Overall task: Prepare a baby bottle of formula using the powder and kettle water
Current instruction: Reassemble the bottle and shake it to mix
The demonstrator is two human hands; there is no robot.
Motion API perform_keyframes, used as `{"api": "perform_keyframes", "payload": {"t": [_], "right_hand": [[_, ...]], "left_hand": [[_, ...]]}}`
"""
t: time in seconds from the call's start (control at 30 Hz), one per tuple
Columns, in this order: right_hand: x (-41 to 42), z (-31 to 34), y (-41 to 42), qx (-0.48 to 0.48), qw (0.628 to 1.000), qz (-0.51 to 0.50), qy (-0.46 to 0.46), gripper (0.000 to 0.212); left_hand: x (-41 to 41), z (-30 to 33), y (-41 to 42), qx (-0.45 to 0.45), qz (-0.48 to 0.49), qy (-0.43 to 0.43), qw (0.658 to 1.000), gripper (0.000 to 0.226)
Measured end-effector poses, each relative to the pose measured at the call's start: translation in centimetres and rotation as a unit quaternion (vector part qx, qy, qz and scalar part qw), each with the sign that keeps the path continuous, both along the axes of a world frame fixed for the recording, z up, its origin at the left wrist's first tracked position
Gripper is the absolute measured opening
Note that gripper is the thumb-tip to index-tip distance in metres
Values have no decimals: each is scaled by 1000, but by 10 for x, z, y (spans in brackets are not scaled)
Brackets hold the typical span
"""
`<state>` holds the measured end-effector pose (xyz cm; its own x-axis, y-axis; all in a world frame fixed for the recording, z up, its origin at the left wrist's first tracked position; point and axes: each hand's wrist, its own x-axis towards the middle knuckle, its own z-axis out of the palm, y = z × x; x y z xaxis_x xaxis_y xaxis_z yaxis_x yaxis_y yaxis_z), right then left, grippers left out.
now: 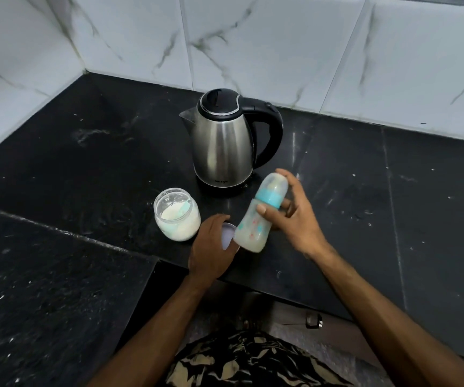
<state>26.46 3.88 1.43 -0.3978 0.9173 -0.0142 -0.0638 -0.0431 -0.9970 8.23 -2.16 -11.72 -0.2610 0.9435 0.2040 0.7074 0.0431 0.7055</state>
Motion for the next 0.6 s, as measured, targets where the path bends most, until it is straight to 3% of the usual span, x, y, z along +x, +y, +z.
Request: {"api": "perform_keyframes", "payload": {"t": [0.2,0.5,0.6], "right_hand": [[10,26,16,180,980,11,-89,86],[13,29,21,206,974,-7,-94,86],[14,33,26,186,981,-44,-29,83]], "left_hand": [[5,10,-1,22,14,9,1000,55],[5,8,-1,30,9,16,999,54],[4,9,-2,31,10,13,999,54]]}}
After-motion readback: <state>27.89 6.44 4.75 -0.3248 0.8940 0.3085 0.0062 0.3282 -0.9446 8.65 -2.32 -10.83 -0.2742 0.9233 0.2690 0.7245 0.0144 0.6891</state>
